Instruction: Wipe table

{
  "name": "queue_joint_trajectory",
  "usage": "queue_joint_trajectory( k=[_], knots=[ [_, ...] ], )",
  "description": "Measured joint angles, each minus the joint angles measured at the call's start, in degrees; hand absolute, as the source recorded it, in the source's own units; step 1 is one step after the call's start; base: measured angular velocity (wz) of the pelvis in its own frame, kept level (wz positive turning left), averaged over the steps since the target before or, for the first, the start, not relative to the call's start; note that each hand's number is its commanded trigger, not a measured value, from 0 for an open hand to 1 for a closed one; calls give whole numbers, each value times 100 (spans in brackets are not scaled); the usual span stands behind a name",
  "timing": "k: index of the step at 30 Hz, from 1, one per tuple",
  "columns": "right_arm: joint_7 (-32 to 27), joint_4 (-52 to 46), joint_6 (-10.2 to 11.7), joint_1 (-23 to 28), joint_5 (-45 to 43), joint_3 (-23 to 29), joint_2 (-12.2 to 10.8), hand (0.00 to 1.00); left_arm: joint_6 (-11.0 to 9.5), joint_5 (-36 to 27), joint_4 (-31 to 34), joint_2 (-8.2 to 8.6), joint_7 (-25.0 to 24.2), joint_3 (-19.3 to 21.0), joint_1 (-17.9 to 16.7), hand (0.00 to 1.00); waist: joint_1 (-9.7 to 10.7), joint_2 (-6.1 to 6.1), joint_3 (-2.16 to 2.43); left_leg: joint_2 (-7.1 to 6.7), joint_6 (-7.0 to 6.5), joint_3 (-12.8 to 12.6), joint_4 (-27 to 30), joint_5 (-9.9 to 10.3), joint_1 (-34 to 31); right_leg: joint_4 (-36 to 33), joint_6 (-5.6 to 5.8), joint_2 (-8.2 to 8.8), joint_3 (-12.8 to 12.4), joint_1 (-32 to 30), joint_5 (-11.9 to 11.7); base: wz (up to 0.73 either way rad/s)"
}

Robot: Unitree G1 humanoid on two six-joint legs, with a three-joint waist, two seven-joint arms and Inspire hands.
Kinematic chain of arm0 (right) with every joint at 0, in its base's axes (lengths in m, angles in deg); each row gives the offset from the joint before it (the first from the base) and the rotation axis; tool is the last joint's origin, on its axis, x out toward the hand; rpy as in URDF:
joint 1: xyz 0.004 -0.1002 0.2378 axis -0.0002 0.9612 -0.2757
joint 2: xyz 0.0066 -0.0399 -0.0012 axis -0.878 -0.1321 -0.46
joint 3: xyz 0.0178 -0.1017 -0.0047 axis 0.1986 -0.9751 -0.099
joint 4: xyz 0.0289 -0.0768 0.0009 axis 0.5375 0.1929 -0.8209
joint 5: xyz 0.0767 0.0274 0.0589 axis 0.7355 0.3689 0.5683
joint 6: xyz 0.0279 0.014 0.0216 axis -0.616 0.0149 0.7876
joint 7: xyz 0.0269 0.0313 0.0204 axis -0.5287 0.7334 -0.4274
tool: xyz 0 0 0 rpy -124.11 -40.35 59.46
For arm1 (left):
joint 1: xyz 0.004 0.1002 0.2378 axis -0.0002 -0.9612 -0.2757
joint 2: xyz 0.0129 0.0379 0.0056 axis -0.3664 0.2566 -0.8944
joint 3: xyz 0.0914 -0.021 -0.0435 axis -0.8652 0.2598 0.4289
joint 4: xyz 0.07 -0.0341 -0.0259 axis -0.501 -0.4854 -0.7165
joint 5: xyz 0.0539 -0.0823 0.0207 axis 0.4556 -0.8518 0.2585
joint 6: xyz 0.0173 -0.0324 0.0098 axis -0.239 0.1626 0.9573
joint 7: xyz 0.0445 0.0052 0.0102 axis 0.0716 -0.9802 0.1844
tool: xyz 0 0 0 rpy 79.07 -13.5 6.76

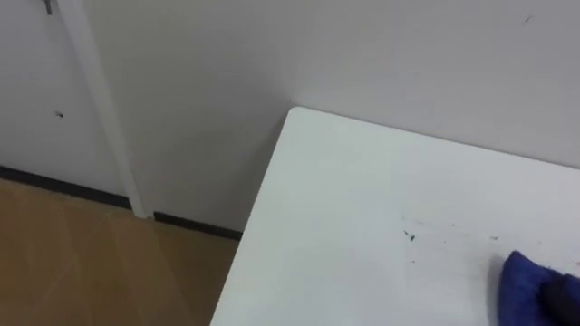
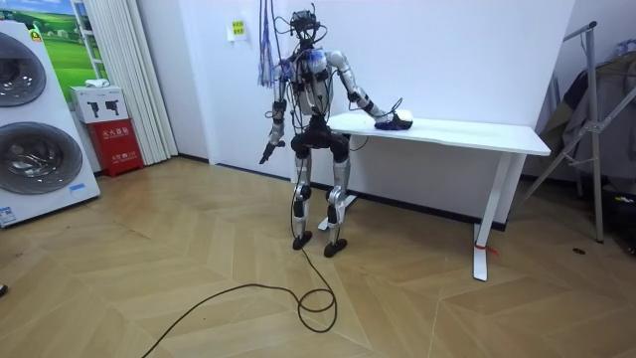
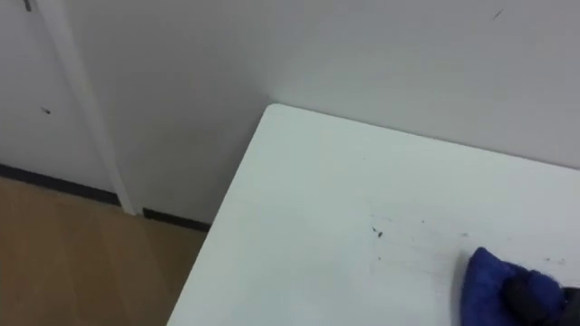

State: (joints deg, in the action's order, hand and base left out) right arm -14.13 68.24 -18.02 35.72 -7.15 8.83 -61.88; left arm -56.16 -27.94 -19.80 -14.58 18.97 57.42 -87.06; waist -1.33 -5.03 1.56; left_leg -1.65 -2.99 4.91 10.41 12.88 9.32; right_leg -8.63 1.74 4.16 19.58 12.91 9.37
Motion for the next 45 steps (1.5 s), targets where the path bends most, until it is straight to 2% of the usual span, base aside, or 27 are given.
queue_joint_trajectory(
  k=[2,4,6,7,8,9,11,12,13,14,16,17,19,21,22,25,28,31,34,38,39,40,41,42,43,44,45],
  knots=[
    [54,-5,-229,-245,-16,-70,-13,100,-18,-8,-3,20,-4,-122,76,0,-71,6,-3,4,0,-78,-9,0,7,0,9,-5,-149,-47,-5,-37],
    [169,-50,-556,-623,-27,-278,-32,100,-29,-23,-76,30,-4,-317,134,0,-196,32,-20,36,7,-304,-29,0,30,-5,20,-20,-256,-127,-12,-67],
    [542,-452,-1099,-1075,-356,-795,-133,100,-37,-165,-261,60,-32,-543,297,0,-343,64,-51,100,47,-478,-48,-15,1,-75,-33,-71,-411,-317,-61,-68],
    [846,-775,-1264,-1281,-757,-1124,-264,100,-35,-160,-377,70,-45,-557,410,0,-361,51,-63,116,77,-496,-45,-30,-78,-133,-69,-94,-423,-431,-83,-35],
    [976,-970,-1317,-1379,-931,-1321,-330,100,-26,-159,-394,85,-54,-557,456,0,-404,49,-65,128,94,-509,-45,-43,-126,-144,-89,-109,-455,-497,-95,-23],
    [1170,-1227,-1317,-1665,-1121,-1770,-413,100,-26,-160,-390,92,-54,-614,528,0,-557,63,-102,146,127,-594,-45,-71,-195,-171,-139,-142,-522,-618,-126,-22],
    [1497,-1252,-1191,-2192,-1224,-2292,-497,100,-35,-168,-371,86,-54,-717,640,0,-710,57,-219,177,170,-589,-24,-104,-274,-177,-176,-178,-524,-689,-147,4],
    [1653,-1250,-1117,-2409,-1222,-2422,-507,100,-31,-185,-296,88,-61,-804,644,0,-846,56,-236,177,182,-537,-7,-126,-371,-121,-183,-190,-506,-716,-148,39],
    [1720,-1243,-1069,-2512,-1228,-2448,-507,100,-33,-212,-186,93,-63,-868,564,0,-974,46,-230,174,186,-483,-33,-154,-373,-80,-186,-188,-448,-717,-150,41],
    [1735,-1228,-1039,-2501,-1246,-2453,-507,100,-32,-211,-149,90,-64,-875,472,0,-1009,57,-235,169,185,-441,-43,-174,-372,-66,-185,-182,-416,-695,-147,46],
    [1722,-1024,-994,-2333,-1428,-2454,-502,100,0,-210,-121,62,-70,-864,175,0,-1004,20,-212,152,184,-295,-17,-176,-365,5,-168,-172,-307,-585,-137,50],
    [1589,-899,-835,-2088,-1295,-2286,-501,100,33,-212,-123,46,-123,-836,0,0,-962,37,-221,150,181,-240,-6,-174,-372,6,-166,-163,-193,-569,-135,69],
    [1068,-800,-234,-1484,-978,-1906,-484,100,72,-201,-136,50,-181,-688,-219,0,-622,12,-199,89,155,-167,3,-177,-348,42,-82,-88,-42,-352,-83,96],
    [618,-731,82,-989,-866,-1551,-480,100,47,-67,-140,64,-197,-501,-243,0,-529,-2,-169,80,122,-278,-24,-167,-230,89,-11,-32,-163,-172,-40,58],
    [387,-731,150,-675,-818,-1371,-472,100,16,44,-134,56,-223,-374,-292,0,-527,10,-91,83,100,-365,-83,-153,-158,62,9,-19,-233,-141,-28,18],
    [20,-719,268,-160,-669,-944,-444,100,-3,340,-126,62,-238,-53,-273,0,-462,15,-58,71,38,-432,-92,-111,-67,59,13,-15,-223,-39,-30,-9],
    [-205,-487,308,263,-381,-301,-325,100,-31,543,-79,51,-240,396,-227,0,-223,30,-23,58,-17,-525,-98,-51,15,57,16,4,-349,33,-32,-13],
    [-195,-177,307,401,-23,-39,-87,100,-35,523,139,39,-237,481,-230,0,-119,39,-18,63,-34,-623,-67,-24,39,61,68,6,-402,30,-64,-23],
    [-158,-141,275,425,59,11,-35,100,-37,456,191,54,-218,431,-194,0,-40,44,-15,67,-36,-679,-70,-24,74,61,94,8,-420,25,-80,-19],
    [-68,-165,-290,-239,-2,-278,-170,100,-44,432,5,75,-112,-104,20,0,-180,72,-19,104,-1,-960,-91,5,112,62,95,-27,-580,-43,-81,-55],
    [-9,-197,-520,-497,-3,-428,-198,100,-46,337,-88,105,-114,-254,155,0,-319,81,-22,101,0,-982,-87,6,96,48,91,-45,-651,-141,-83,-88],
    [116,-363,-807,-724,-25,-668,-251,100,-51,337,-223,153,-108,-364,256,0,-438,105,-33,120,2,-997,-86,5,82,40,26,-84,-687,-229,-130,-91],
    [213,-538,-966,-794,-73,-846,-288,100,-50,340,-290,160,-111,-433,320,0,-502,113,-31,137,12,-1021,-88,-1,76,16,0,-103,-710,-285,-149,-81],
    [500,-975,-1223,-919,-202,-1300,-408,100,-49,330,-360,173,-115,-497,386,0,-641,119,-34,182,42,-1025,-83,-13,42,-44,-61,-156,-688,-394,-188,-58],
    [785,-1223,-1322,-1214,-501,-1893,-545,100,-31,244,-417,163,-114,-612,456,0,-710,112,-43,221,83,-1019,-67,-16,-1,-59,-113,-198,-685,-455,-221,-40],
    [979,-1291,-1345,-1416,-670,-2144,-622,100,-20,249,-397,167,-118,-680,458,0,-719,112,-45,240,118,-1017,-58,-14,-33,-87,-121,-206,-664,-496,-222,-6],
    [1308,-1391,-1357,-1851,-949,-2557,-849,100,-20,255,-341,168,-121,-885,460,0,-826,120,-79,264,135,-995,-47,-22,-105,-139,-141,-207,-569,-587,-220,15]
  ],
)
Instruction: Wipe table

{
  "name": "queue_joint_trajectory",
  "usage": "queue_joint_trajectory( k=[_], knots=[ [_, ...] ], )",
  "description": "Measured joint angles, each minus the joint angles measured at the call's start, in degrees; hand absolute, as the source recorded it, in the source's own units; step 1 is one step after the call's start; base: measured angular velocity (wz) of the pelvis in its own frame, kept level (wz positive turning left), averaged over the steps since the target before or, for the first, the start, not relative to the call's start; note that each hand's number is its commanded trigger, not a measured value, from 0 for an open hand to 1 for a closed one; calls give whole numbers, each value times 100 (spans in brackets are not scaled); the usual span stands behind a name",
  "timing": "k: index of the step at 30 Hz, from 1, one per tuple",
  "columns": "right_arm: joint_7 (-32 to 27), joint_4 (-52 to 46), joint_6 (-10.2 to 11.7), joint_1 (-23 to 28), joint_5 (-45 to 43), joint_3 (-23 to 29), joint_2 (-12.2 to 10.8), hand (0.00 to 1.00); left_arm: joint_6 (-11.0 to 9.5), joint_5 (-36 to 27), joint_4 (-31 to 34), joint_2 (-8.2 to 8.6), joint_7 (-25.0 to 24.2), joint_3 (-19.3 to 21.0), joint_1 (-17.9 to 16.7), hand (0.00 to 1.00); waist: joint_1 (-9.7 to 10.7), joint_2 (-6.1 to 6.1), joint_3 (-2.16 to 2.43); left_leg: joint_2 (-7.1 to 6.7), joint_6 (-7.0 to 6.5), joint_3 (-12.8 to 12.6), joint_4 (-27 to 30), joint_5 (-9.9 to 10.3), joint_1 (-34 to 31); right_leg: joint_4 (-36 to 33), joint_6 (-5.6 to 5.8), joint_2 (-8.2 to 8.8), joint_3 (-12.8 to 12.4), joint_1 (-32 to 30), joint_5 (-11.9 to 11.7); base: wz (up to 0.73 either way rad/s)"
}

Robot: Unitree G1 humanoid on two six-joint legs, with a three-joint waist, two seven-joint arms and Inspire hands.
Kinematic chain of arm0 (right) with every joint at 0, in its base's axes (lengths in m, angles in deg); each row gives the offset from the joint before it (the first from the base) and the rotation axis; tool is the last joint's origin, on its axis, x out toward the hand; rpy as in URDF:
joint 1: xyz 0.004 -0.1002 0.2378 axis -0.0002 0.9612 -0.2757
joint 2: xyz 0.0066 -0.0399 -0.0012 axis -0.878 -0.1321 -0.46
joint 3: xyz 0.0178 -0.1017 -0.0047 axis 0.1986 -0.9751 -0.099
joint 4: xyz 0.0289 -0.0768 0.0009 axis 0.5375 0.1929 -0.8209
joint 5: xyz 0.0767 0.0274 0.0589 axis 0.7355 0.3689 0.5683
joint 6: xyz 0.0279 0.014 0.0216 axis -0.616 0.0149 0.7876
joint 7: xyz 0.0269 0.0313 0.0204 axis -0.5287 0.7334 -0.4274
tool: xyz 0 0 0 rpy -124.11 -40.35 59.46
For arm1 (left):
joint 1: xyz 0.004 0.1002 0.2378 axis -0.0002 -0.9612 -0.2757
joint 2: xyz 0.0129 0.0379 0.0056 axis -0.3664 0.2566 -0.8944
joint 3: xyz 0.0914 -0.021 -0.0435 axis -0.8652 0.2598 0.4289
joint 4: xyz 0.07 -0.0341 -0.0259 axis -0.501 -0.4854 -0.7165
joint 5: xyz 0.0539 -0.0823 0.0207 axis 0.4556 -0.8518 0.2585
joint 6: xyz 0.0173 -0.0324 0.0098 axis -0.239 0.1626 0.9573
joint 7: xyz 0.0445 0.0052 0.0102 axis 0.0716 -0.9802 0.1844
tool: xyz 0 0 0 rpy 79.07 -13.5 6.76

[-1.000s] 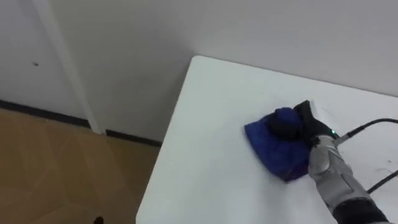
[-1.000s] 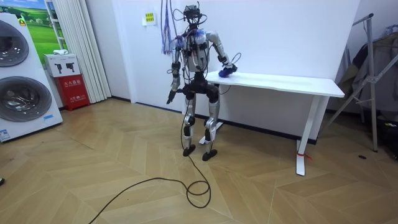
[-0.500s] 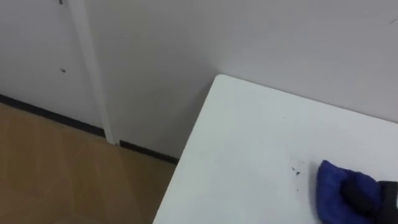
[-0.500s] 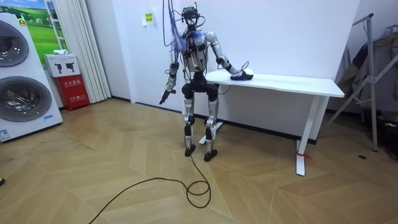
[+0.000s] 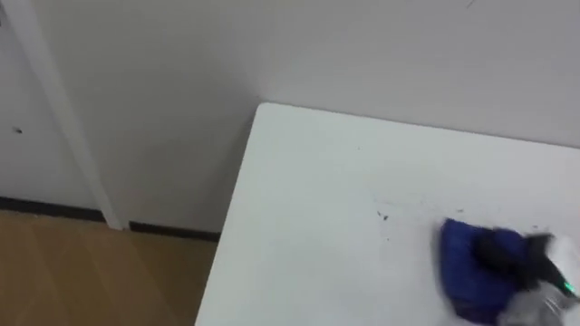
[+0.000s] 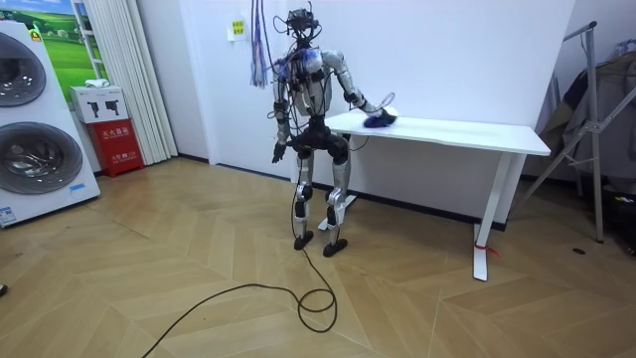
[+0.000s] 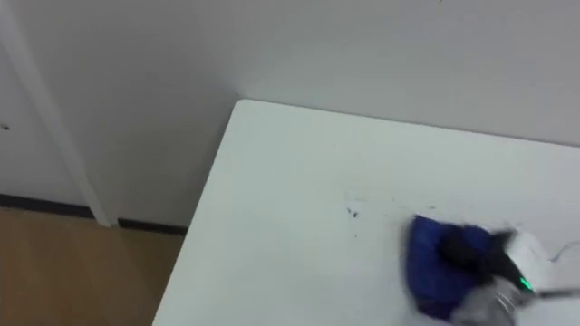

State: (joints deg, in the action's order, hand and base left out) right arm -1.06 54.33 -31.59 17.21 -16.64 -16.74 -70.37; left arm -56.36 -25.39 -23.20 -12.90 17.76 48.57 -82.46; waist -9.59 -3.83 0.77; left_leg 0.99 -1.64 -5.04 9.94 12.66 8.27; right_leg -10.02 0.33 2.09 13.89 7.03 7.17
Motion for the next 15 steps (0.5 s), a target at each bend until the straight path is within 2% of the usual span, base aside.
queue_joint_trajectory(
  k=[1,2,3,4,5,6,8,9,10,11,12,13,14,15],
  knots=[
    [265,-55,48,-443,-60,-380,-148,100,4,-2,143,0,-17,-179,-7,0,-137,7,-93,14,12,49,31,-16,-85,5,-43,-6,57,-53,1,21],
    [379,-50,103,-638,-62,-495,-173,100,5,-1,212,-1,-40,-233,-4,0,-219,-4,-130,22,29,62,51,-31,-131,10,-58,-4,75,-83,6,42],
    [565,-3,285,-950,-55,-592,-180,100,4,-6,255,-12,-97,-260,-11,0,-389,-22,-153,13,72,157,94,-84,-255,36,-90,3,152,-164,26,51],
    [603,67,362,-1061,-14,-589,-179,100,9,-10,254,-30,-123,-257,-12,0,-438,-29,-152,-7,50,248,94,-115,-291,40,-93,19,223,-182,47,72],
    [614,162,440,-1135,-3,-539,-177,100,41,-15,252,-62,-139,-209,-182,0,-472,-40,-147,-86,44,390,132,-132,-331,20,-78,96,407,-158,99,78],
    [538,257,508,-1029,1,-384,-150,100,93,-53,249,-109,-165,-199,-359,0,-458,-48,-147,-73,34,414,194,-130,-376,-11,-41,145,592,-107,149,77],
    [304,817,640,-709,40,-172,20,100,109,-225,217,-169,-246,-169,-449,0,-396,-45,-153,-50,-9,358,310,-97,-403,-349,25,238,694,-123,225,97],
    [-132,1005,1012,-297,197,228,41,100,90,-226,150,-216,-313,-102,-459,0,-205,-24,-166,-43,-32,278,364,-103,-394,-630,95,331,667,-141,270,108],
    [-291,1061,1108,-125,242,406,54,100,76,-213,130,-240,-329,-36,-476,0,-120,-38,-159,-33,-49,182,386,-113,-370,-808,131,391,671,-156,293,81],
    [-556,1206,1241,145,352,738,136,100,-6,-205,111,-297,-339,147,-481,0,-24,-70,-152,32,-64,-131,434,-110,-358,-1145,220,479,641,-248,323,14],
    [-754,1297,1247,367,614,989,300,100,-124,-151,108,-371,-345,307,-459,0,-22,-75,-142,115,-124,-523,505,-68,-445,-1520,329,642,628,-439,329,-10],
    [-842,1349,1251,472,783,1093,400,100,-189,-144,106,-410,-348,375,-427,0,-1,-72,-145,164,-163,-679,566,-29,-482,-1740,366,795,659,-582,381,-11],
    [-986,1467,1249,785,1110,1333,613,100,-291,-132,100,-524,-349,496,-355,0,65,-61,-124,286,-156,-884,687,51,-573,-2237,453,1170,664,-769,448,28],
    [-1073,1580,1247,1178,1422,1541,776,100,-414,-67,117,-650,-347,665,-237,0,123,-7,-82,533,-139,-1174,821,225,-635,-2414,497,1491,669,-807,433,36]
  ],
)
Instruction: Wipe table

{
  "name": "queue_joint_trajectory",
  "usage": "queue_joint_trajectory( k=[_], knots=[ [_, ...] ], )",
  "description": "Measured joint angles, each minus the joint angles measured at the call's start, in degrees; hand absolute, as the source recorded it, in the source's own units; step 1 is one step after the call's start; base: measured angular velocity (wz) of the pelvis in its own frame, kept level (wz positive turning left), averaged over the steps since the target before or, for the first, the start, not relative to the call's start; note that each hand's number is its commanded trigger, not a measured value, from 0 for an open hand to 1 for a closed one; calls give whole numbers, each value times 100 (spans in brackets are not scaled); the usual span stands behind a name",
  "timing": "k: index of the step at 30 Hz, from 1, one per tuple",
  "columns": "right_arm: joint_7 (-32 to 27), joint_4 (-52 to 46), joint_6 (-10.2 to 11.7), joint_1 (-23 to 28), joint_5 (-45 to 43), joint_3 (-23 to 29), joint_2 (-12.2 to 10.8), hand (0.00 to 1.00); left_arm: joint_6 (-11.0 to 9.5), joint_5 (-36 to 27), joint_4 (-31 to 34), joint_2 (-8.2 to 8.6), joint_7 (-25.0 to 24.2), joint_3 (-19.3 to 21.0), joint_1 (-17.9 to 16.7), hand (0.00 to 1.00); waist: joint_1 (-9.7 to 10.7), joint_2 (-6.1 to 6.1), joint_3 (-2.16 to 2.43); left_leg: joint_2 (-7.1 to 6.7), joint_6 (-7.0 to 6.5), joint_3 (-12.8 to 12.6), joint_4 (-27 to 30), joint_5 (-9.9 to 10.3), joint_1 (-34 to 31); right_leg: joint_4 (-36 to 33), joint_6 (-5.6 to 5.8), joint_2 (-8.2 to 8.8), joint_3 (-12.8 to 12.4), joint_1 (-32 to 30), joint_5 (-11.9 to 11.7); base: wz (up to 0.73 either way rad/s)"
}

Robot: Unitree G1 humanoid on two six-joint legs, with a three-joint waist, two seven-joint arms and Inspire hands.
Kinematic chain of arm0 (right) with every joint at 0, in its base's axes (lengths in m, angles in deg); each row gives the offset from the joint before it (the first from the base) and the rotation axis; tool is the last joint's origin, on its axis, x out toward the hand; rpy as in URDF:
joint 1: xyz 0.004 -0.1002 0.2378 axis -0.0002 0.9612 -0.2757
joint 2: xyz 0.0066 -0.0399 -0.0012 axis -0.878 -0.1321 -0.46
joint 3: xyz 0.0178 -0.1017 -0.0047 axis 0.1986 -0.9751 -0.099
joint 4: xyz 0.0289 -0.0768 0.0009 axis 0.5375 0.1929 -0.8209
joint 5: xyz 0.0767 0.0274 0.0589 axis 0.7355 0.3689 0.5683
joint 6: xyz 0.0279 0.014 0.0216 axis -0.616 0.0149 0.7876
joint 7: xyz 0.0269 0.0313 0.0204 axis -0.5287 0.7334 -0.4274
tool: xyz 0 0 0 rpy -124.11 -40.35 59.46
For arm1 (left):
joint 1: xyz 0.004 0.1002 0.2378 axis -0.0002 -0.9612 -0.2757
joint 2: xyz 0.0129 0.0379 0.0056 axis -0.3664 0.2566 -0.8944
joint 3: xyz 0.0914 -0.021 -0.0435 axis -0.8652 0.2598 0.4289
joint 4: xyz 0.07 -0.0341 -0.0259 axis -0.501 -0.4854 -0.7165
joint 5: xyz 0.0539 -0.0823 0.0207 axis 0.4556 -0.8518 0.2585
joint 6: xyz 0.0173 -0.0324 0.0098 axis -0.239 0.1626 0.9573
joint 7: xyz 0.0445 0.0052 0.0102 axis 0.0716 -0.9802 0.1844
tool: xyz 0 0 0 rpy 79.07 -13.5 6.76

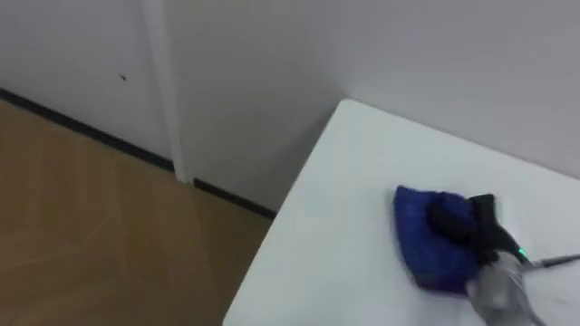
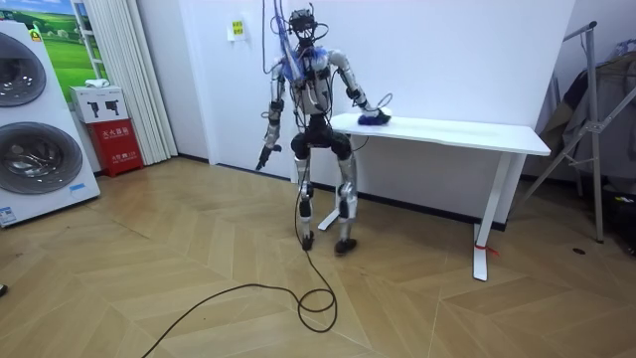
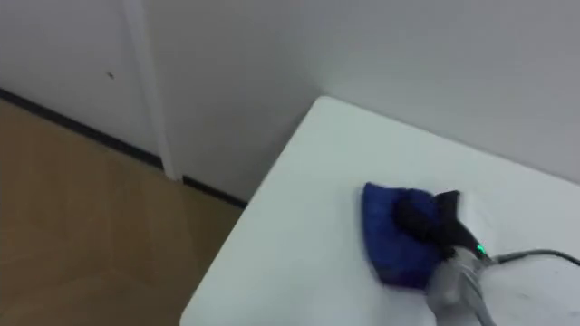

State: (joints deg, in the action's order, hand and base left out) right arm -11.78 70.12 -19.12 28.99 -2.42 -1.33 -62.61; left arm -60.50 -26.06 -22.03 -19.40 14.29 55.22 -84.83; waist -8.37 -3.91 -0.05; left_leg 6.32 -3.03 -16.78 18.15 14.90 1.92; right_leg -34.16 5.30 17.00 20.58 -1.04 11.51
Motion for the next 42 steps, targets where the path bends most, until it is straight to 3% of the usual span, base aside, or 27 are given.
queue_joint_trajectory(
  k=[1,2,3,4,5,6,10,12,13,14,15,16,17,19,20,21,22,25,27,29,30,31,32,34,38,40,42],
  knots=[
    [-31,72,0,147,163,112,16,100,-50,57,6,-74,13,84,26,0,2,-8,6,103,35,-95,106,52,-32,18,7,154,-23,4,-20,3],
    [-85,229,-2,294,396,254,45,100,-123,68,19,-218,49,175,-15,0,9,-10,7,349,126,-297,337,186,-47,105,34,440,-31,23,-106,-43],
    [-93,311,-4,423,516,268,61,100,-127,62,18,-306,65,254,-67,0,21,10,21,606,233,-325,604,334,-97,364,74,596,-61,64,-224,-53],
    [-93,309,-5,512,583,275,55,100,-125,55,12,-358,86,290,-81,0,20,1,28,713,305,-302,745,392,-137,537,91,633,-70,114,-296,-38],
    [-83,301,-4,656,619,296,37,100,-112,57,20,-444,105,311,-86,0,46,-18,40,925,441,-200,1005,498,-232,883,118,701,-24,224,-410,-17],
    [-30,259,-5,668,605,321,11,100,-117,46,73,-517,101,301,-62,0,64,-14,42,1165,583,-123,1289,595,-349,1103,119,682,1,319,-519,-12],
    [213,-228,-94,506,292,55,-86,100,-127,-126,61,-515,47,14,124,0,37,-77,59,1645,964,19,1637,560,-507,1469,176,541,-181,386,-876,-17],
    [413,-731,-371,80,-384,-255,-169,100,-145,-327,-26,-392,-41,-14,198,0,-95,-76,58,2006,1346,-35,1602,347,-509,1403,156,189,-106,235,-972,-49],
    [492,-884,-451,-62,-582,-384,-174,100,-144,-357,-66,-373,-64,-46,225,0,-137,-82,55,2085,1432,-41,1568,277,-509,1323,155,59,-1,189,-968,-51],
    [692,-1123,-504,-368,-935,-597,-172,100,-132,-378,-48,-311,-106,-106,211,0,-213,-70,58,2170,1564,-13,1497,141,-534,1059,383,-44,357,45,-545,-53],
    [851,-1297,-558,-694,-1293,-754,-174,100,-110,-440,74,-162,-186,-238,203,0,-300,22,2,2206,1361,331,1502,115,-641,611,179,-109,391,-249,-172,-25],
    [969,-1500,-578,-845,-1609,-872,-173,100,-111,-441,147,-51,-255,-393,166,0,-260,96,-4,1970,1140,546,1701,127,-938,432,27,-166,529,-386,34,9],
    [1029,-1592,-579,-864,-1732,-888,-175,100,-116,-440,176,-27,-290,-496,138,0,-236,107,-1,1747,1087,594,1802,162,-1056,424,44,-177,576,-404,114,52],
    [1259,-1647,-541,-945,-1764,-907,-96,100,-103,-456,265,29,-341,-654,-36,0,-200,105,-15,737,850,591,1787,298,-1149,560,-20,-184,654,-337,179,41],
    [1276,-1624,-497,-945,-1729,-908,-53,100,-94,-453,276,29,-351,-647,-81,0,-200,113,-23,499,786,589,1682,323,-1124,643,-44,-215,649,-310,147,22],
    [1258,-1487,-400,-933,-1586,-904,-2,100,-74,-454,328,19,-365,-616,-201,0,-211,136,-25,120,559,543,1382,286,-989,852,-65,-316,644,-263,97,8],
    [1234,-1405,-337,-879,-1508,-903,-5,100,-74,-456,353,12,-377,-582,-275,0,-223,150,-32,39,406,541,1173,210,-879,968,-77,-361,646,-214,72,-3],
    [933,-987,122,-709,-1308,-741,0,100,-77,-586,294,93,-408,-304,-471,0,-132,150,-26,-54,418,574,438,-46,-510,1486,-57,-561,653,67,-92,5],
    [602,-756,301,-272,-1116,-384,68,100,-84,-535,289,133,-407,-33,-584,0,40,57,47,-168,416,672,39,-142,-226,1807,-26,-623,652,426,-140,44],
    [405,-733,337,206,-895,31,107,100,-93,-380,260,142,-396,249,-614,0,105,-73,91,-222,416,776,-68,-144,-125,1970,-9,-654,697,624,-165,39],
    [353,-711,355,466,-726,266,104,100,-101,-289,307,137,-375,495,-648,0,172,-183,85,-237,419,839,-112,-141,-94,2058,16,-685,755,730,-188,29],
    [331,-627,356,583,-612,440,104,100,-108,-279,359,135,-303,670,-595,0,260,-303,42,-254,424,917,-123,-173,-148,2079,11,-693,805,753,-223,28],
    [325,-559,356,612,-569,493,105,100,-111,-276,369,133,-267,723,-568,0,283,-337,31,-260,425,966,-111,-186,-178,2089,12,-703,816,754,-245,28],
    [326,-355,341,717,-454,586,97,100,-110,-275,345,102,-203,733,-547,0,341,-382,65,-258,430,1076,-60,-175,-159,2169,21,-748,808,875,-291,17],
    [326,-362,-55,446,-284,466,102,100,-105,-281,199,117,-129,282,-291,0,99,-266,98,-197,470,996,-13,-106,-49,2168,-30,-800,624,914,-343,-23],
    [335,-388,-398,115,-317,202,57,100,-89,-281,101,148,-99,166,-183,0,-122,-238,85,-186,475,1049,-16,-109,-42,2173,-128,-895,453,801,-422,-66],
    [626,-858,-909,-437,-790,-478,-133,100,29,-278,48,157,-104,-92,-97,0,-351,-203,81,-187,477,1236,-2,-110,-129,2155,-276,-1046,278,567,-521,-78]
  ],
)
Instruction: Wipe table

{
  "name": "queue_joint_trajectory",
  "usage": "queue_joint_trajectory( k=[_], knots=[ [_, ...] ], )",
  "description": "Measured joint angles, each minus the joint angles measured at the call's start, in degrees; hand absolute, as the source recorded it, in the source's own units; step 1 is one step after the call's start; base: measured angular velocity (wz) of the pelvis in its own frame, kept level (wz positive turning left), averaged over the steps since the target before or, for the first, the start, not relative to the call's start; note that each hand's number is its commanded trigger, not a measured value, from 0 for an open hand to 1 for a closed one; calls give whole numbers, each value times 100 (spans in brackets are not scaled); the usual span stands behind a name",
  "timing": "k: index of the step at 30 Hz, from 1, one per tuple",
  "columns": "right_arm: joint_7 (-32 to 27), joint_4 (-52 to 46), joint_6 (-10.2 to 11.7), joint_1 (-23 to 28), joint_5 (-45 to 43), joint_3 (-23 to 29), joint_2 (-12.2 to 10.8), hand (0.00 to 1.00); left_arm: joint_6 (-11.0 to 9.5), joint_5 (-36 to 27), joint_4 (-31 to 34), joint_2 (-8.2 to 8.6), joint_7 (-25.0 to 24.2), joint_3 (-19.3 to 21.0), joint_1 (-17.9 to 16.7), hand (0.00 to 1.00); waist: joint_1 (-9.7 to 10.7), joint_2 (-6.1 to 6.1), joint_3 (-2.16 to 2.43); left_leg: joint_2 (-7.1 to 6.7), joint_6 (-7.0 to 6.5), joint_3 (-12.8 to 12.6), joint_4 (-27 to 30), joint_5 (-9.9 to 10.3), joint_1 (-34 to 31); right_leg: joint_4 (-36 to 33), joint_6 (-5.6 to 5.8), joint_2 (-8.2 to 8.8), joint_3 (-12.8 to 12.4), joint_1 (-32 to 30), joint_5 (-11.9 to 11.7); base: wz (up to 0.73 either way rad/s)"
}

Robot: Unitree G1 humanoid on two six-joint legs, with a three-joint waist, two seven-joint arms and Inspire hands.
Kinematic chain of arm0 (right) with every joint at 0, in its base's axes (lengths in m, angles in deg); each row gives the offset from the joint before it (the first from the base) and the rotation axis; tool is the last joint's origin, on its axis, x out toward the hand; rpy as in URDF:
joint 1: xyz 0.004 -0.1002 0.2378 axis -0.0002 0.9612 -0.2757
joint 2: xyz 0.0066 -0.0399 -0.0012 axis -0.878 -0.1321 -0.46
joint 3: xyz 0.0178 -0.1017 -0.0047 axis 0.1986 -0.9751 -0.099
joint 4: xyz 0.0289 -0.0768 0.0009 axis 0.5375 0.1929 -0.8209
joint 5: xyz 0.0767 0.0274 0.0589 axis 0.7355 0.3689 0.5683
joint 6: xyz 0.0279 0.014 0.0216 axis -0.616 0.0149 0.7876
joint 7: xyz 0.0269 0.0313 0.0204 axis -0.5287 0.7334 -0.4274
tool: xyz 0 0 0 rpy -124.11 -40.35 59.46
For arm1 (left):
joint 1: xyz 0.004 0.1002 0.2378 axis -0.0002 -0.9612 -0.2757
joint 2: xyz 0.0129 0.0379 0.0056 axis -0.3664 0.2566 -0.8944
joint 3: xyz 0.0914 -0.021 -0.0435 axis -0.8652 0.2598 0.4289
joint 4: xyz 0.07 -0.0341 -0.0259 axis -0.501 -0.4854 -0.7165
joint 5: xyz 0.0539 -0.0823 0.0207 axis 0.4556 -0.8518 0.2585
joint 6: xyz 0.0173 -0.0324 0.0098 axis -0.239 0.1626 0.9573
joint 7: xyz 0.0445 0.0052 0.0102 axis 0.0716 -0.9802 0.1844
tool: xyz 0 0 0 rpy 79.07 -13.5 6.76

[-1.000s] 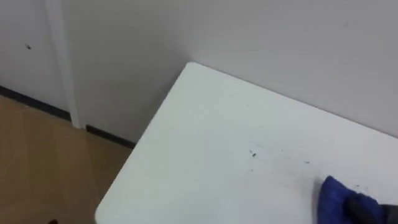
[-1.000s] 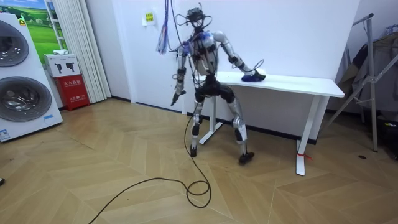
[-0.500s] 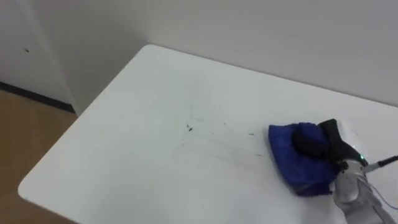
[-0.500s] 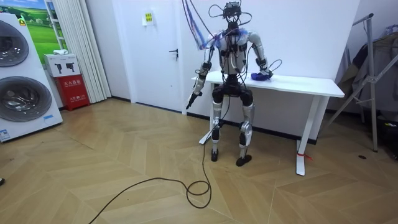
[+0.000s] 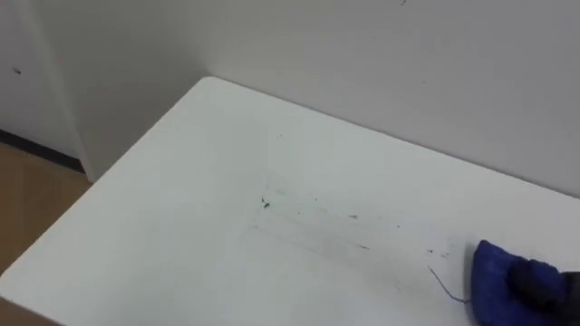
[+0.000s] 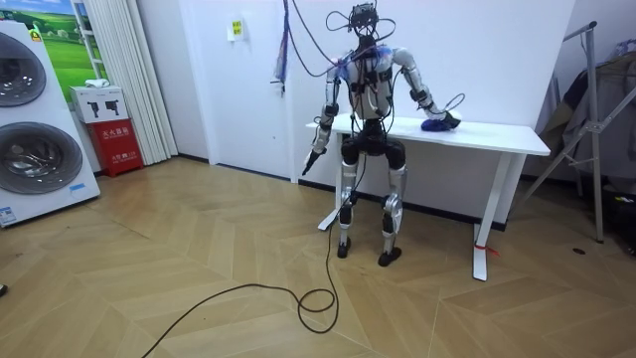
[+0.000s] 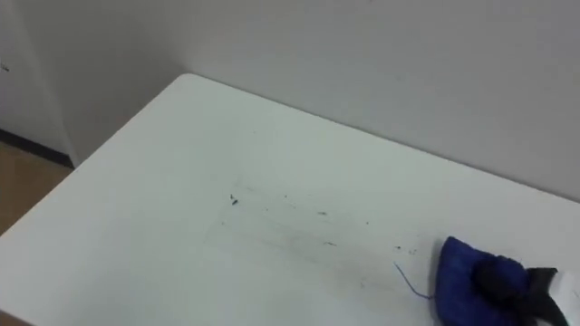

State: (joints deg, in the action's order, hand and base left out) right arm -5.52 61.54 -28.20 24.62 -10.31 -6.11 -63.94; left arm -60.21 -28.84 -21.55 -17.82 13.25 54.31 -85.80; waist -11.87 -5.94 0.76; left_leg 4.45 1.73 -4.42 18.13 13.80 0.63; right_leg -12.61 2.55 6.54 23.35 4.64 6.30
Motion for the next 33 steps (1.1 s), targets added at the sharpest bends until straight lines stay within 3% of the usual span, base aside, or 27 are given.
queue_joint_trajectory(
  k=[2,4,6,8,9,11,13,15,17,19,21,23,28,31,33],
  knots=[
    [368,-632,-69,-508,-638,-722,-185,100,32,0,7,15,-84,-132,88,0,-153,54,-30,6,13,229,18,-8,-108,-5,-75,-98,22,-161,-47,-37],
    [720,-754,55,-1478,-952,-1573,-470,100,97,-9,42,10,-102,-459,319,0,-246,142,-132,-6,62,515,14,-81,-205,26,-127,-187,55,-186,68,36],
    [912,-846,209,-1823,-1016,-1734,-574,100,130,-9,265,67,-108,-667,326,0,-445,208,-139,-19,107,601,-157,-229,-193,101,-117,-160,183,-177,153,61],
    [954,-997,231,-1805,-1028,-1750,-665,100,252,-12,502,87,-104,-669,71,0,-596,206,-132,-47,154,635,-402,-375,-101,120,-131,-138,209,-148,188,49],
    [952,-1062,246,-1644,-1058,-1734,-671,100,347,-13,587,83,-104,-656,-140,0,-567,201,-128,-101,127,750,-495,-425,-71,116,-155,-118,236,-92,200,48],
    [859,-922,298,-1133,-1111,-1569,-651,100,431,0,593,107,-105,-540,-383,0,-493,202,-125,-164,104,801,-565,-459,22,185,-87,-74,365,77,243,57],
    [329,-757,792,-405,-979,-1166,-628,100,439,-6,551,162,-103,-323,-556,0,-272,202,-128,-253,68,763,-596,-453,105,239,27,-1,353,258,314,53],
    [-351,-732,1300,233,-1005,-642,-401,100,403,129,525,273,-100,-11,-623,0,73,253,-119,-314,-13,612,-682,-504,123,300,82,75,343,299,289,15],
    [-771,-640,1462,833,-839,-147,-273,100,239,252,515,255,-72,274,-695,0,211,238,-54,-351,-55,487,-758,-488,255,299,145,136,329,396,315,-5],
    [-1099,-469,1538,1312,-568,334,-196,100,186,344,526,240,-36,476,-681,0,376,238,-30,-376,-105,408,-775,-422,389,318,201,162,174,511,354,-19],
    [-1393,-274,1635,1894,-82,756,24,100,185,405,537,230,3,516,-736,0,584,259,64,-398,-121,301,-702,-327,470,296,270,187,20,542,363,-29],
    [-1499,-12,1708,2160,342,973,217,100,159,408,526,218,79,520,-724,0,767,234,100,-397,-152,213,-635,-307,500,273,233,187,-137,554,319,-27],
    [-1454,562,1689,2440,1056,1576,400,100,-18,360,464,208,323,568,-595,0,1025,163,105,-358,-163,111,-530,-196,510,206,229,161,-300,513,234,-18],
    [-1342,486,1403,2162,1131,1591,401,100,21,302,453,211,353,508,-486,0,997,166,102,-276,-161,-79,-543,-197,553,209,171,92,-470,444,159,-38],
    [-1291,411,943,1654,1109,1418,358,100,67,145,384,216,371,238,-355,0,865,185,85,-179,-100,-339,-600,-191,640,214,112,10,-619,397,79,-66]
  ],
)
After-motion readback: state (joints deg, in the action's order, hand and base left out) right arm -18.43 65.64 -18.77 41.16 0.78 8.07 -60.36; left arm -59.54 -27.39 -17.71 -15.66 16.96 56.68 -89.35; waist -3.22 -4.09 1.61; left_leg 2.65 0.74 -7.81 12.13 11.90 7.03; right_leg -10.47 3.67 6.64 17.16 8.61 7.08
